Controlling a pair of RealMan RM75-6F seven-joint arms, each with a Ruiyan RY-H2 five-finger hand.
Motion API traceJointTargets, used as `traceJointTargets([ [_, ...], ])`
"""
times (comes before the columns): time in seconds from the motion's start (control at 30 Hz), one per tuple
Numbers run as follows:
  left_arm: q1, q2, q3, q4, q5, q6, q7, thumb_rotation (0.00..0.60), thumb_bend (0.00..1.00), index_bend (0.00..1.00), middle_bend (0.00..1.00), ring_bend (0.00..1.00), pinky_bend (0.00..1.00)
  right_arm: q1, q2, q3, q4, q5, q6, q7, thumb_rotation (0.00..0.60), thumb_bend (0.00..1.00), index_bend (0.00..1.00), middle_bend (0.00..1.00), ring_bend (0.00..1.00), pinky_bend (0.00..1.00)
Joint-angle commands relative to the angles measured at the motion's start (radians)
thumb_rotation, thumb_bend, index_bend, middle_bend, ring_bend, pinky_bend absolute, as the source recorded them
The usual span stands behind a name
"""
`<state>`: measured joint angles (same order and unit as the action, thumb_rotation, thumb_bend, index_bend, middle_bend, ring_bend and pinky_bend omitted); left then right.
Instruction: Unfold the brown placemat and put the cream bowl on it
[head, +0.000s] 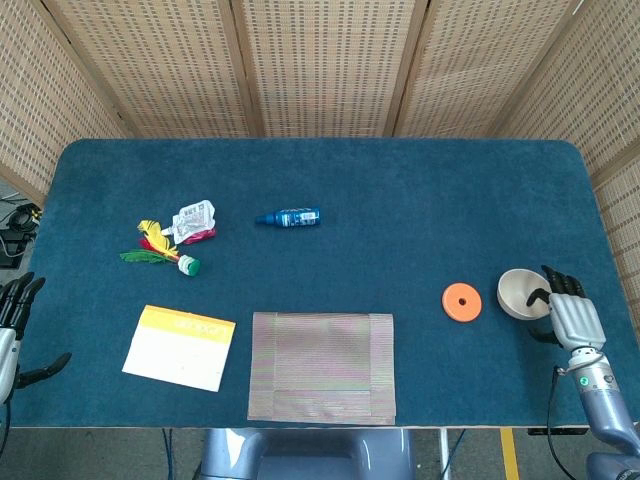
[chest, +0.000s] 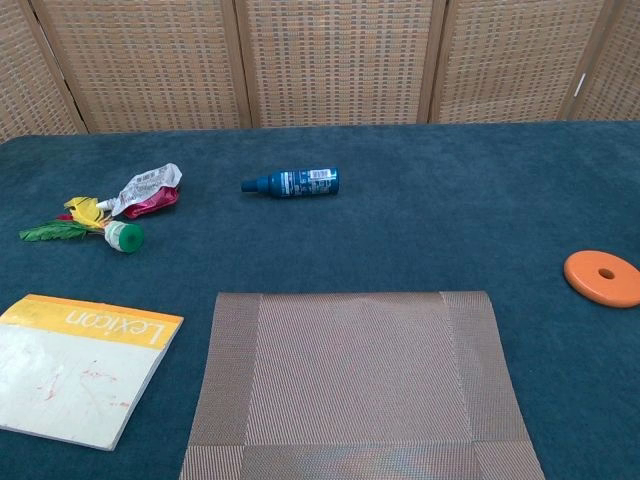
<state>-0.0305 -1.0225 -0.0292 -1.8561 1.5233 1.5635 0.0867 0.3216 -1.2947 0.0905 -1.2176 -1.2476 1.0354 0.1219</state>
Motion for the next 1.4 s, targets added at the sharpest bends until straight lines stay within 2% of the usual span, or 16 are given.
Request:
traceJointTargets([
  [0.03, 0.001, 0.001, 0.0, 0.0, 0.001, 0.0, -0.002, 0.6, 0.0, 0.0, 0.0, 0.0, 0.0, -0.014, 0.026, 0.008, -0.04, -0.014, 0.043, 0.004, 0.6, 0.0, 0.0, 0.0, 0.0, 0.0],
  [0.23, 0.0, 0.0, -0.002, 0.003, 0.003, 0.001, -0.003, 0.6, 0.0, 0.0, 0.0, 0.0, 0.0, -0.053, 0.098, 0.01, -0.177, -0.069, 0.161, -0.031, 0.6, 0.0, 0.0, 0.0, 0.0, 0.0],
  [0.4, -0.007, -0.017, 0.004, 0.027, 0.055, 0.009, -0.013, 0.6, 0.0, 0.0, 0.0, 0.0, 0.0, -0.099, 0.151, -0.003, -0.297, -0.195, 0.324, -0.036, 0.6, 0.0, 0.0, 0.0, 0.0, 0.0],
  [0.63, -0.038, -0.084, 0.025, 0.12, 0.184, 0.008, -0.017, 0.6, 0.0, 0.0, 0.0, 0.0, 0.0, -0.146, 0.123, -0.057, -0.287, -0.361, 0.469, -0.058, 0.6, 0.0, 0.04, 0.0, 0.0, 0.0],
  [0.83, -0.09, -0.138, 0.054, 0.209, 0.263, -0.05, -0.065, 0.6, 0.0, 0.01, 0.0, 0.0, 0.0, -0.176, 0.077, -0.082, -0.234, -0.407, 0.516, -0.149, 0.6, 0.0, 0.05, 0.0, 0.0, 0.0],
  [0.97, -0.146, -0.185, 0.08, 0.272, 0.327, -0.122, -0.08, 0.6, 0.0, 0.11, 0.0, 0.0, 0.0, -0.176, 0.067, -0.078, -0.215, -0.396, 0.503, -0.192, 0.6, 0.0, 0.06, 0.0, 0.0, 0.0],
  [1.17, -0.253, -0.281, 0.107, 0.348, 0.428, -0.237, -0.081, 0.6, 0.01, 0.28, 0.0, 0.0, 0.0, -0.173, 0.069, -0.07, -0.22, -0.376, 0.483, -0.19, 0.6, 0.0, 0.06, 0.0, 0.0, 0.0],
  [1.23, -0.285, -0.311, 0.115, 0.365, 0.457, -0.264, -0.089, 0.6, 0.03, 0.34, 0.0, 0.0, 0.0, -0.173, 0.071, -0.069, -0.223, -0.37, 0.48, -0.189, 0.6, 0.0, 0.06, 0.0, 0.0, 0.0],
  [1.3, -0.317, -0.343, 0.129, 0.378, 0.488, -0.299, -0.089, 0.6, 0.1, 0.41, 0.0, 0.0, 0.0, -0.173, 0.074, -0.065, -0.225, -0.364, 0.477, -0.192, 0.6, 0.0, 0.07, 0.0, 0.0, 0.0],
  [1.4, -0.356, -0.387, 0.153, 0.393, 0.521, -0.345, -0.091, 0.6, 0.19, 0.47, 0.0, 0.0, 0.0, -0.174, 0.077, -0.061, -0.231, -0.355, 0.473, -0.199, 0.6, 0.0, 0.08, 0.0, 0.0, 0.0],
])
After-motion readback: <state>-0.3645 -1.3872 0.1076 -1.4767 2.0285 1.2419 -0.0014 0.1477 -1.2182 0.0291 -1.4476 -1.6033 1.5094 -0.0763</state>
